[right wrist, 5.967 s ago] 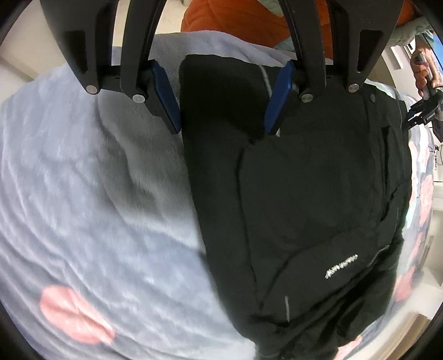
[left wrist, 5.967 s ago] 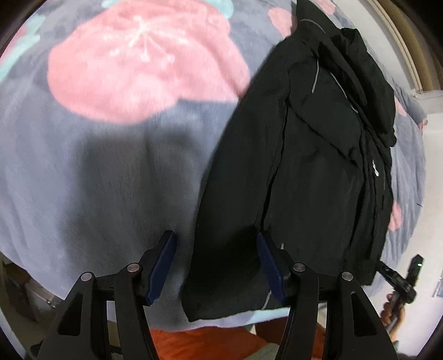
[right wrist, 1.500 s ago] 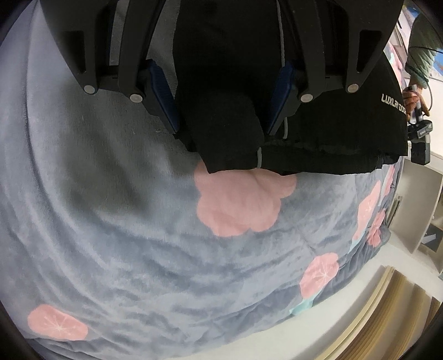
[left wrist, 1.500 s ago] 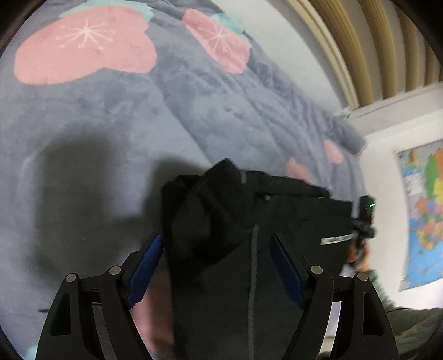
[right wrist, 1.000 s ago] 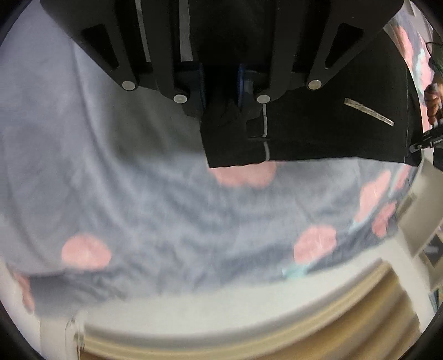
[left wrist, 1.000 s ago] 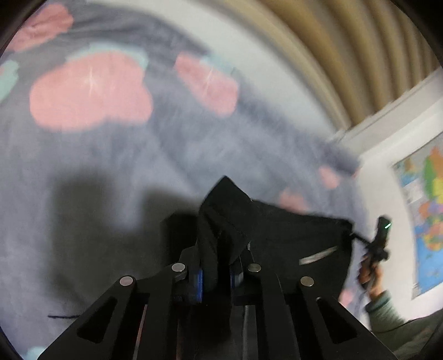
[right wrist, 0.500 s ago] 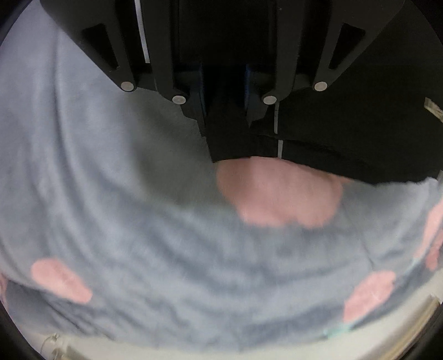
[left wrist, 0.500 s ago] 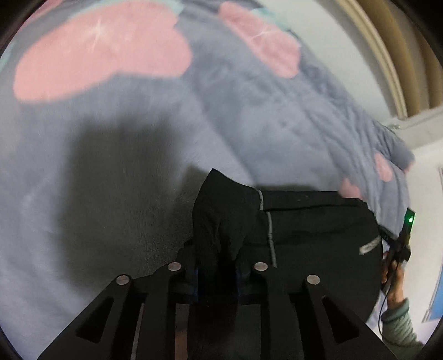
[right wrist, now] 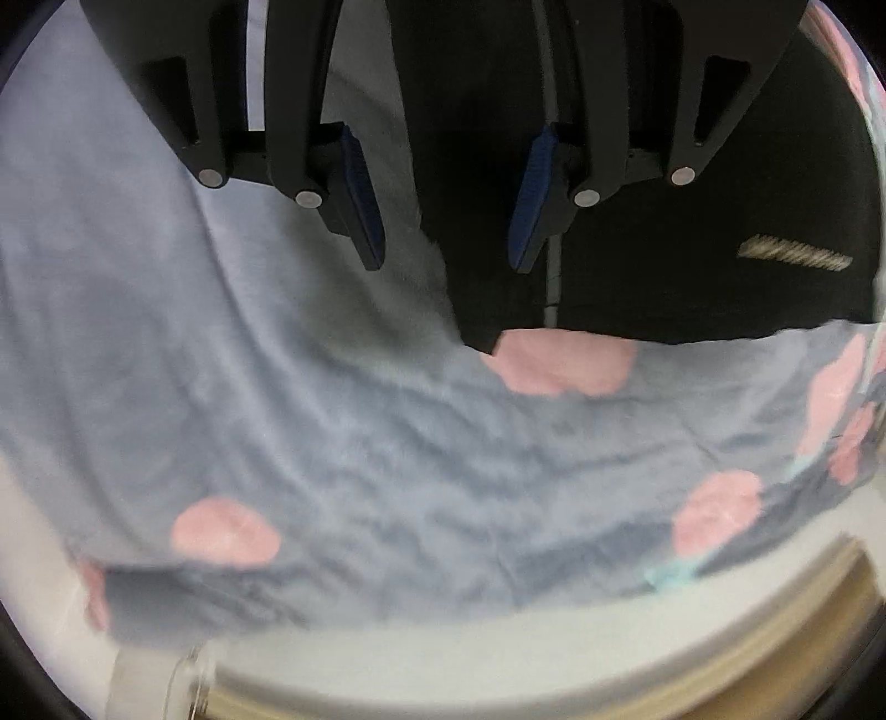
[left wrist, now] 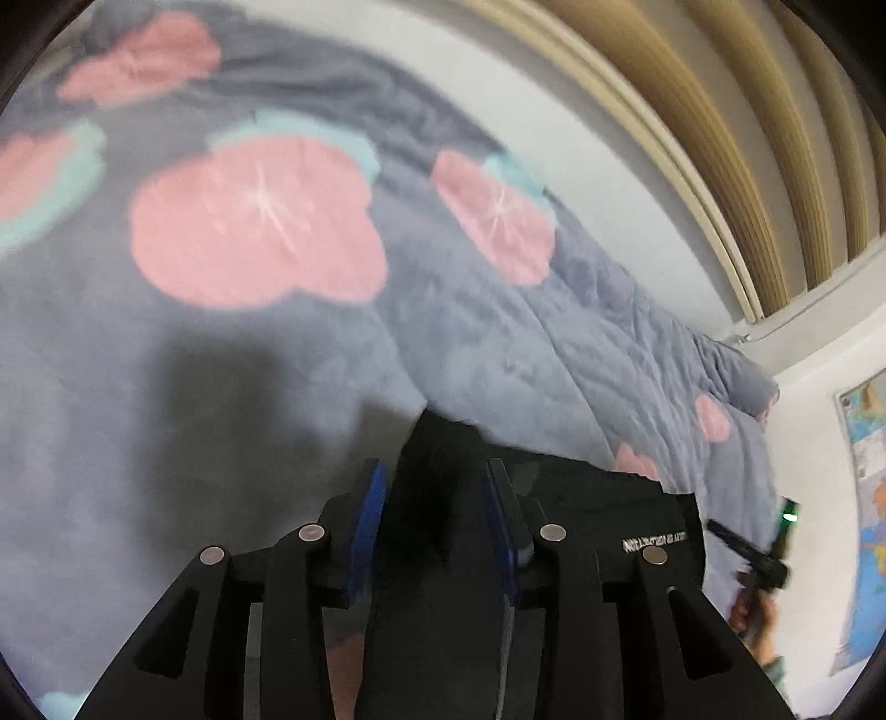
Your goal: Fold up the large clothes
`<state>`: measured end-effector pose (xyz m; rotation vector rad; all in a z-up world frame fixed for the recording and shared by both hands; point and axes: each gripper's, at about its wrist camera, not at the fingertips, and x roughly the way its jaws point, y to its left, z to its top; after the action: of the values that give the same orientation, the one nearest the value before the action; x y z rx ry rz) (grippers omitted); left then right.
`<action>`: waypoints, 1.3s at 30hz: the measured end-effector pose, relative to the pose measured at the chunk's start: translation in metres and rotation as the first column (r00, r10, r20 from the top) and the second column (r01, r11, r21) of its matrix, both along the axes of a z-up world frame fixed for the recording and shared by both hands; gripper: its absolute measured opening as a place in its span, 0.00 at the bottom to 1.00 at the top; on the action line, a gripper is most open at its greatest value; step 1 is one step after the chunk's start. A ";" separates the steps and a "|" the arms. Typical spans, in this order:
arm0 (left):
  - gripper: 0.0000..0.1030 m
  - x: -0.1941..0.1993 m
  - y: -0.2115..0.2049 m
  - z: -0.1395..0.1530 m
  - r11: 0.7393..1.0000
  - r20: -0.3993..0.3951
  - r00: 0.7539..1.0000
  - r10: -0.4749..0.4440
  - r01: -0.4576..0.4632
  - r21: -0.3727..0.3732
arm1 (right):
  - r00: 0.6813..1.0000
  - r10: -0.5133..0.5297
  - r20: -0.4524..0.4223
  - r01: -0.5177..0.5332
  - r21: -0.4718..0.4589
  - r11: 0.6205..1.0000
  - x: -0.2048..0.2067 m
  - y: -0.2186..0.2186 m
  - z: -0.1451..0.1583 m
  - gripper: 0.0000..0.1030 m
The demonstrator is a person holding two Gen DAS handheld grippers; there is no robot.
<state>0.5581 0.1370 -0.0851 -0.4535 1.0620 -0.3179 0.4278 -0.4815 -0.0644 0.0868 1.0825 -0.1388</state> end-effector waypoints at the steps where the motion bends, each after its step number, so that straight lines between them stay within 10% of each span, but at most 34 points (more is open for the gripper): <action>1: 0.36 -0.008 -0.005 0.010 1.000 0.017 1.000 -0.017 0.016 0.021 | 1.000 0.007 0.020 -0.008 0.019 1.000 -0.013 0.005 0.011 0.49; 7: 0.39 -0.069 -0.086 0.041 0.974 0.073 0.985 -0.159 0.145 0.174 | 0.998 0.067 0.016 -0.069 0.157 0.985 -0.055 0.065 0.015 0.50; 16: 0.42 -0.134 -0.191 -0.029 0.953 -0.041 0.967 -0.251 0.254 0.167 | 0.982 0.151 -0.116 -0.147 0.045 0.988 -0.066 0.133 -0.057 0.62; 24: 0.42 -0.126 -0.203 -0.072 0.953 -0.096 0.975 -0.200 0.217 0.212 | 0.982 0.140 -0.125 -0.150 -0.079 0.985 -0.065 0.143 -0.094 0.67; 28: 0.42 -0.126 -0.198 -0.056 0.957 -0.101 0.975 -0.196 0.213 0.197 | 0.978 0.132 -0.161 -0.137 -0.015 0.991 -0.058 0.135 -0.073 0.67; 33: 0.52 -0.110 -0.190 -0.009 0.965 -0.016 0.985 -0.171 0.171 0.197 | 0.991 0.136 -0.010 -0.135 0.039 0.990 -0.028 0.129 -0.019 0.67; 39: 0.63 -0.064 -0.186 -0.013 0.969 -0.030 0.991 -0.133 0.136 0.208 | 0.988 0.129 -0.089 -0.129 -0.002 0.992 0.038 0.136 -0.055 0.67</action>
<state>0.4945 -0.0489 -0.0985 -0.1958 1.1312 -0.3187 0.4656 -0.3458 -0.1194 0.0031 1.1723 -0.0307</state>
